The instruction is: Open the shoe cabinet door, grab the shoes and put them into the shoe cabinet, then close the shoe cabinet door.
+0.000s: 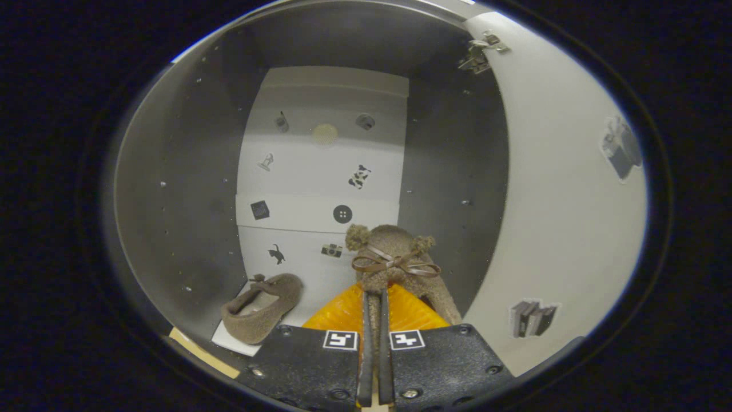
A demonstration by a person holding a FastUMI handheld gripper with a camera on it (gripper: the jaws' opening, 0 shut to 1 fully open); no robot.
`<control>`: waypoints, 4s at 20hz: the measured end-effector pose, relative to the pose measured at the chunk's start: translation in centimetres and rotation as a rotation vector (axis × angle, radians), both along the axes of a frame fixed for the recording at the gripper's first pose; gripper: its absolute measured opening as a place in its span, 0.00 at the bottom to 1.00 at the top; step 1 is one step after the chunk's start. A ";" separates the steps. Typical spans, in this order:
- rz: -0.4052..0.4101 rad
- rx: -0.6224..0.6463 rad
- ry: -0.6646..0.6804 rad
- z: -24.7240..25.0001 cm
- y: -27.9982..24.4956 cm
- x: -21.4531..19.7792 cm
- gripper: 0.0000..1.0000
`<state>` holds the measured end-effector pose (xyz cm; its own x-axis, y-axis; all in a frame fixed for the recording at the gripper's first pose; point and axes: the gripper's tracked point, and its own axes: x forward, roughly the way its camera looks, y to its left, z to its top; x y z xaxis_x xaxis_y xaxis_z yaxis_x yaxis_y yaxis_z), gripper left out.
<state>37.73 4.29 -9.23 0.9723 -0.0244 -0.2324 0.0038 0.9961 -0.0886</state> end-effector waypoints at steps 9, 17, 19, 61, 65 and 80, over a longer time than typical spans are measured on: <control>0.001 -0.030 0.088 -4.7 1.7 8.0 0.09; 0.024 0.038 0.234 -10.4 3.9 8.9 0.09; 0.009 0.050 0.272 -11.5 4.0 8.9 0.12; -0.021 -0.032 -0.296 22.8 -19.4 -41.5 1.00; -0.120 0.003 -0.282 22.7 -26.4 -41.1 1.00; -0.066 -0.023 -0.064 9.4 -41.0 -30.9 1.00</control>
<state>6.85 -36.69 0.17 0.9812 -0.0937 -0.1686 0.0759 0.9911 -0.1092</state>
